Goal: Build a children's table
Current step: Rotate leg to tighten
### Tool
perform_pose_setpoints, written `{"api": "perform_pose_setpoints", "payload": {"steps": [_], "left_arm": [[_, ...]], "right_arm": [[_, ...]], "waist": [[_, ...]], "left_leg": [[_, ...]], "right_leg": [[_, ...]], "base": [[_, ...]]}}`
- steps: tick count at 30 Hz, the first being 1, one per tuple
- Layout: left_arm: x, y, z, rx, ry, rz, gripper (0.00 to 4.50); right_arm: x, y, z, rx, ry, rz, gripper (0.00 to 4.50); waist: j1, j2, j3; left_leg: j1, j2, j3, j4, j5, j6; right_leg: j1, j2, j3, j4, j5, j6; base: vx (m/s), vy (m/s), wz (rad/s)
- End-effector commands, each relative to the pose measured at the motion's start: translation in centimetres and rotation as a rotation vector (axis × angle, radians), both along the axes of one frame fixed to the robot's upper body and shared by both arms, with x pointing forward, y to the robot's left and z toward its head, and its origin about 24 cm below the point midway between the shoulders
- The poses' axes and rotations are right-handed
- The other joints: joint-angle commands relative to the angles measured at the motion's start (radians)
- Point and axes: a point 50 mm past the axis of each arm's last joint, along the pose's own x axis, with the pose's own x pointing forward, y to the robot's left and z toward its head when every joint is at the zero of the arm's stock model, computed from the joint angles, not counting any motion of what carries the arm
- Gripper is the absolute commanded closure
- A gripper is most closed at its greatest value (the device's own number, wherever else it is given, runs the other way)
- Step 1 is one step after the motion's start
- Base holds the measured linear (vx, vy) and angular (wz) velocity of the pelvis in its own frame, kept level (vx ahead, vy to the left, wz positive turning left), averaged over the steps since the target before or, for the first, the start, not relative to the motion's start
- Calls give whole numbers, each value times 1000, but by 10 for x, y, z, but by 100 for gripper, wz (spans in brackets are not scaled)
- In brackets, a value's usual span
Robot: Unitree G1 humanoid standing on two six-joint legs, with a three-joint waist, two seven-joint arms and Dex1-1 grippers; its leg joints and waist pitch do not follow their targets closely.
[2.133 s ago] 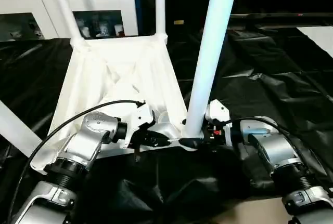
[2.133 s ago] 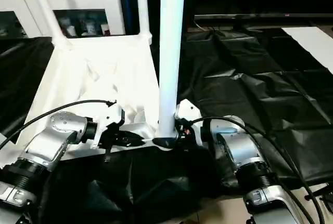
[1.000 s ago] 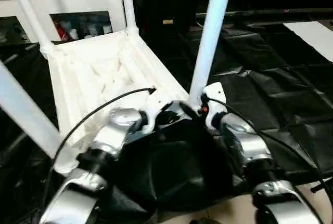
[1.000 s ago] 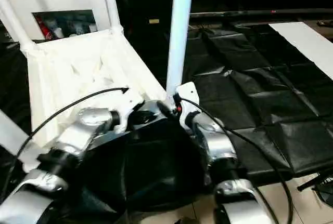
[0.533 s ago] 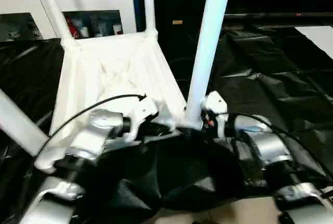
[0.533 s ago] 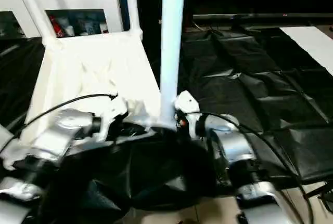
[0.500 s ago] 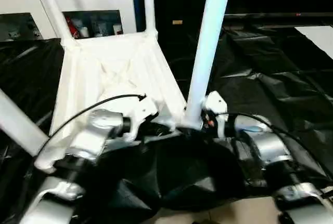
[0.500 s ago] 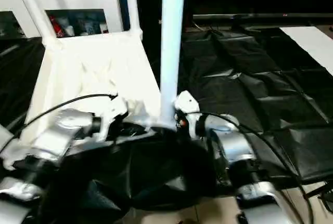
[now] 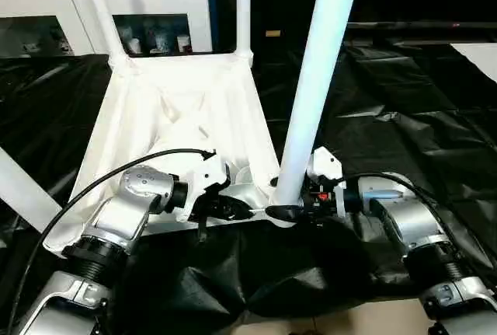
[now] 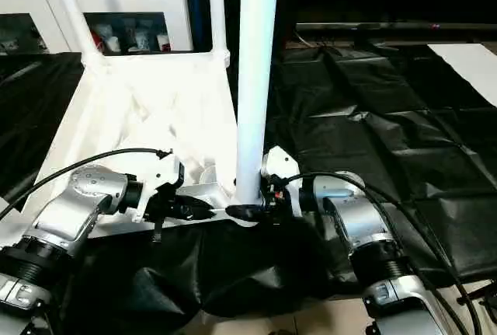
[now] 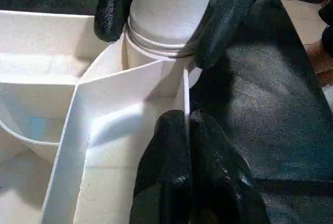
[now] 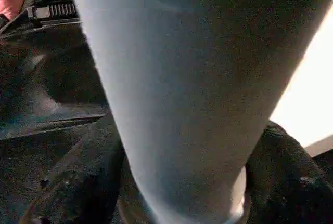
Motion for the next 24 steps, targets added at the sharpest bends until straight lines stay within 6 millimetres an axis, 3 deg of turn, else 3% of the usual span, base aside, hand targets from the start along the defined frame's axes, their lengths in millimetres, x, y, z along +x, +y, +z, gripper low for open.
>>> {"api": "perform_pose_setpoints", "payload": {"steps": [1,5,7,8,9,12,13,14,15,17,18,20,21,24], "left_arm": [[-5,-23,16,-91,-42,-123,450],[-1,-24,14,-81,-53,-75,450],[16,-32,11,-74,-94,98,450],[16,-32,11,-74,-95,106,450],[26,-39,12,-71,-119,205,450],[34,-47,13,-75,-136,289,450],[41,-61,16,-96,-154,370,450],[42,-65,16,-102,-157,385,450],[43,-68,17,-105,-162,394,450],[44,-72,18,-112,-175,415,450],[45,-77,19,-115,-187,422,450],[45,-82,19,-113,-208,429,450],[44,-85,19,-123,-203,411,450],[40,-83,19,-138,-195,368,450]], "right_arm": [[-4,11,1,7,5,52,166],[-4,13,-1,17,17,30,177],[0,20,-6,50,46,-81,181],[1,20,-6,50,46,-88,182],[8,28,-11,42,34,-219,182],[17,35,-16,36,26,-365,183],[26,48,-21,48,34,-553,183],[27,52,-22,51,38,-597,183],[28,56,-22,54,39,-625,183],[30,61,-22,62,43,-666,183],[30,71,-20,70,32,-665,183],[28,85,-17,82,8,-624,183],[26,93,-14,130,17,-595,149],[23,93,-11,162,38,-563,114]], "waist": [[-5,-4,-73],[-5,-5,-72],[-6,-7,-69],[-7,-7,-69],[-9,-9,-66],[-16,-13,-66],[-30,-8,-64],[-30,-8,-64],[-42,-8,-69],[-47,-9,-69],[-51,-7,-73],[-51,-4,-74],[-51,-2,-74],[-50,-2,-74]], "left_leg": [[16,24,-2,-67,-213,43],[17,24,-1,-67,-215,42],[18,23,-1,-67,-224,37],[19,21,0,-67,-226,34],[19,19,-2,-69,-244,20],[18,15,-6,-71,-258,-3],[14,13,-5,-71,-260,-7],[14,13,-5,-71,-260,-7],[13,10,-12,-72,-263,-17],[8,11,-11,-71,-251,-7],[9,10,-9,-67,-229,7],[8,11,-7,-67,-213,17],[9,11,-6,-66,-213,28],[9,12,-6,-67,-210,36]], "right_leg": [[50,-55,42,-69,-211,-223],[48,-56,41,-71,-224,-221],[46,-55,42,-75,-243,-215],[46,-54,42,-77,-255,-211],[45,-59,42,-84,-321,-191],[46,-61,38,-92,-400,-155],[42,-59,39,-95,-417,-142],[42,-59,39,-95,-417,-142],[49,-61,34,-94,-430,-135],[50,-59,35,-94,-395,-138],[49,-56,37,-89,-321,-158],[51,-55,37,-86,-279,-172],[52,-55,37,-84,-247,-187],[54,-53,37,-80,-221,-202]], "base": [[0,0,0],[0,0,0],[0,0,0],[0,0,0],[0,0,0],[0,0,0],[0,0,0],[0,0,0],[0,0,0],[0,0,0],[0,0,0],[0,0,0],[0,0,0],[0,0,0]]}}
